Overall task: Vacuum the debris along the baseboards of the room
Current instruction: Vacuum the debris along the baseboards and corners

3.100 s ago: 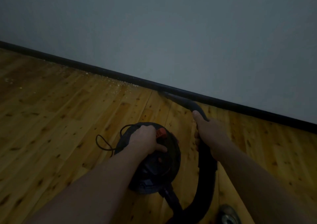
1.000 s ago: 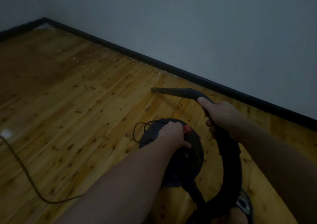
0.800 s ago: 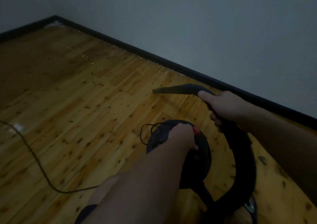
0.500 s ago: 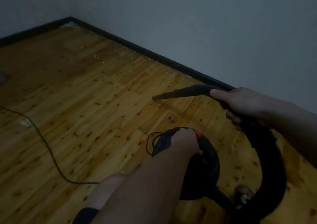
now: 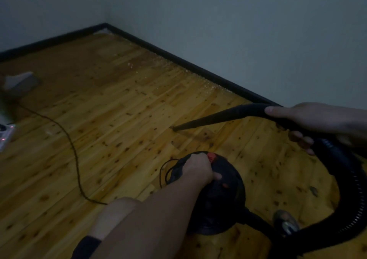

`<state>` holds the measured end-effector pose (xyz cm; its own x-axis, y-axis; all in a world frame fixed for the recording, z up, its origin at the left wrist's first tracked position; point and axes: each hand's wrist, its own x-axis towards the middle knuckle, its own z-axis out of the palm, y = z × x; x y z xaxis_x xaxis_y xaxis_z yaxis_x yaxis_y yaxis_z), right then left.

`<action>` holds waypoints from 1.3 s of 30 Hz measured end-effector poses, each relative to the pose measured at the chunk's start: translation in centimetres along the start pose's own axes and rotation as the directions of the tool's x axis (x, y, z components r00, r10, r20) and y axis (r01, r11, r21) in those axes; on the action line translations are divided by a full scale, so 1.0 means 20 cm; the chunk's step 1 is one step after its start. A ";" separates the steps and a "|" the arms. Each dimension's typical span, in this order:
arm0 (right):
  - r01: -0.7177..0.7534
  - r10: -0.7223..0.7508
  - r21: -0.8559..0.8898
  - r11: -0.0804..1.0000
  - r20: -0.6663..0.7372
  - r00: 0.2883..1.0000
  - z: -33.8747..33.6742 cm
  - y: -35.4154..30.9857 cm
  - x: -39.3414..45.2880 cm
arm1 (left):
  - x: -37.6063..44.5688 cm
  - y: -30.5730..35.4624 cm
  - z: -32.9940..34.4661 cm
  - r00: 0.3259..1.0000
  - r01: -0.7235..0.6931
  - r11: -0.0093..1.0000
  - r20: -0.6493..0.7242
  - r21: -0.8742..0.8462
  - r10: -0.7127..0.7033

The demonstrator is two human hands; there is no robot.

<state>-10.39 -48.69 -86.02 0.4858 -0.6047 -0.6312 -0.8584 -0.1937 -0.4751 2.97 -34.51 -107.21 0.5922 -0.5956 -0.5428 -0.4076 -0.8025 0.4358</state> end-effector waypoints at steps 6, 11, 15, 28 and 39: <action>0.017 -0.016 -0.036 0.999 0.044 0.999 0.00 0.00 -0.09 | -0.14 -0.05 0.11 0.998 0.043 0.997 -0.053 -0.063 -0.046; -0.003 0.004 -0.027 1.000 0.049 0.999 0.00 0.03 -0.16 | -0.18 -0.09 0.10 0.995 0.060 0.992 -0.070 -0.112 -0.068; -0.021 0.024 -0.052 0.998 0.058 0.998 0.01 0.04 -0.20 | -0.20 -0.11 0.12 0.993 0.059 0.989 -0.095 -0.134 -0.073; 0.015 -0.017 0.069 0.998 0.025 1.000 0.16 0.18 -0.13 | -0.28 -0.07 0.18 0.997 -0.012 0.995 -0.077 -0.102 0.004; 0.011 0.018 0.333 0.943 -0.084 0.996 0.44 0.32 0.20 | -0.05 -0.06 0.11 0.996 -0.078 0.985 -0.025 0.151 0.083</action>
<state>-12.46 -45.52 -96.94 0.4546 -0.6706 -0.5861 -0.7490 0.0682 -0.6590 1.27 -32.97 -108.81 0.5735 -0.6591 -0.4865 -0.5527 -0.7497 0.3639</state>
